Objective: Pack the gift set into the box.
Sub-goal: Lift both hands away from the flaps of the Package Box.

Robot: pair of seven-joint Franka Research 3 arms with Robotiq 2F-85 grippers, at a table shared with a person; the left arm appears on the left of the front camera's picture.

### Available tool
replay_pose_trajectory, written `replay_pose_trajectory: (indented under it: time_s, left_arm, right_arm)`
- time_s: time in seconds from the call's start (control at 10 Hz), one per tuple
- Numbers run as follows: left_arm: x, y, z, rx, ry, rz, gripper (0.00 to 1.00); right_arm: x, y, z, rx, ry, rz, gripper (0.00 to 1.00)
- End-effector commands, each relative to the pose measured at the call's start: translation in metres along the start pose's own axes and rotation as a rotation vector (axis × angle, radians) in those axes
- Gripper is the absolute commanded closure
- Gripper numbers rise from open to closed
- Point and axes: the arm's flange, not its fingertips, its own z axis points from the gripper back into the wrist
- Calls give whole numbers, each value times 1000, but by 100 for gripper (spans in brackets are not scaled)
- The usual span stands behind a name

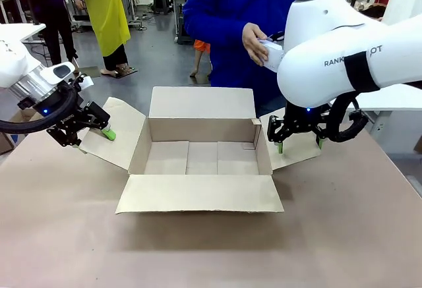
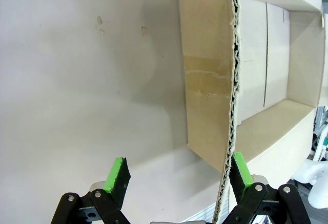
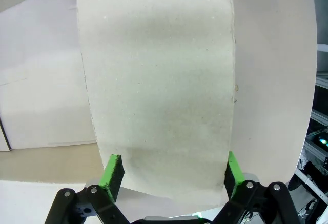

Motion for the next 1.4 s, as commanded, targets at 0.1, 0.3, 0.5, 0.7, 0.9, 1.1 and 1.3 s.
replay_pose_trajectory:
  time_s: [0.1, 0.3, 0.5, 0.7, 0.9, 1.1, 1.3]
  left_arm:
    - [-3, 0, 0, 22, -3, 8, 0]
    - [-3, 0, 0, 22, -3, 8, 0]
    - [-3, 0, 0, 22, -3, 8, 0]
    - [-3, 0, 0, 22, -3, 8, 0]
    - [-3, 0, 0, 22, -3, 8, 0]
    - [-3, 0, 0, 22, -3, 8, 0]
    - [-3, 0, 0, 22, -3, 8, 0]
  right_arm:
    - [4, 2, 3, -24, -13, -20, 0]
    - [4, 2, 3, -24, -13, -20, 0]
    - [4, 2, 3, -24, -13, -20, 0]
    - [4, 2, 3, -24, -13, -20, 0]
    - [4, 2, 3, -24, -13, -20, 0]
    - [4, 2, 3, -24, -13, -20, 0]
    - [4, 2, 3, -24, -13, -20, 0]
